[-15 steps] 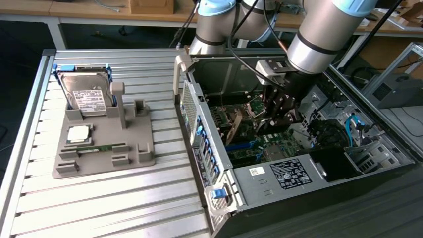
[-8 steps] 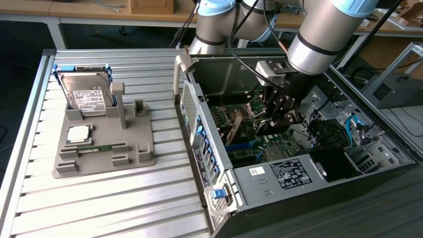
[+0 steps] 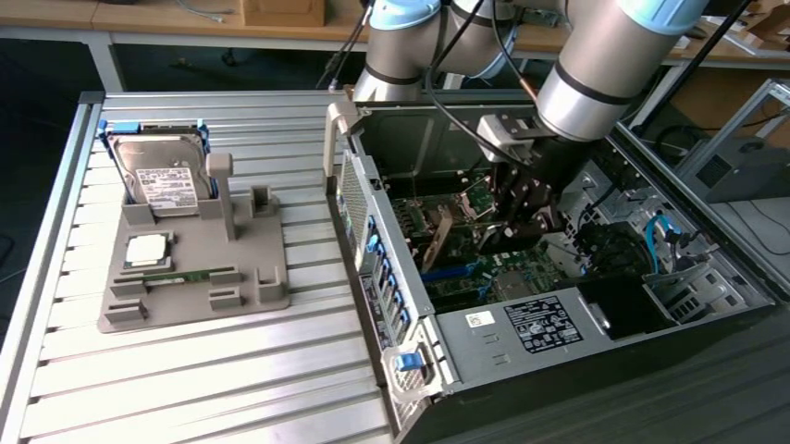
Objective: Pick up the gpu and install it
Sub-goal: 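Insert the gpu into the slot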
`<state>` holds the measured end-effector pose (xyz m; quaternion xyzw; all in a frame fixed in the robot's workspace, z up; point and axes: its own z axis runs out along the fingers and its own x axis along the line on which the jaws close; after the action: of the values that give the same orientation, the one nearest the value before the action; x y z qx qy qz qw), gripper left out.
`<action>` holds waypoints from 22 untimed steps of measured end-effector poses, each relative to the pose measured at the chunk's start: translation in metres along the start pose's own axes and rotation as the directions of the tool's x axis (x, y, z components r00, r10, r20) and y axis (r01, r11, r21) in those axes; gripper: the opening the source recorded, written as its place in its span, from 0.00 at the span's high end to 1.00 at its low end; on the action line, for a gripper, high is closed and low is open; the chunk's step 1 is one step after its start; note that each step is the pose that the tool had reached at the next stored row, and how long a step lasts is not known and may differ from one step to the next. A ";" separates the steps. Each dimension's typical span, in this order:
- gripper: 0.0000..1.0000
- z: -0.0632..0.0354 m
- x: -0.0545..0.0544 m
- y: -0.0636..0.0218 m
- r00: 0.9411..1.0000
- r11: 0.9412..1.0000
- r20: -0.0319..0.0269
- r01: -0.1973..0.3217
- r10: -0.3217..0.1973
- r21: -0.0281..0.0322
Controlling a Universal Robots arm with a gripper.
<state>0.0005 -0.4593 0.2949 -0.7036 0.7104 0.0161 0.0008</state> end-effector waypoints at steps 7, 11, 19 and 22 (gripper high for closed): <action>0.73 0.0007 0.001 0.0003 1.000 1.000 0.000 0.000 0.000 0.000; 0.73 0.0011 0.002 0.0004 1.000 1.000 0.000 0.000 0.000 0.000; 0.73 0.0019 0.004 0.0007 1.000 1.000 0.000 0.000 0.000 0.000; 0.73 0.0021 0.005 0.0008 1.000 1.000 0.000 0.000 0.000 0.000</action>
<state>-0.0004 -0.4641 0.2927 -0.7037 0.7104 0.0161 0.0008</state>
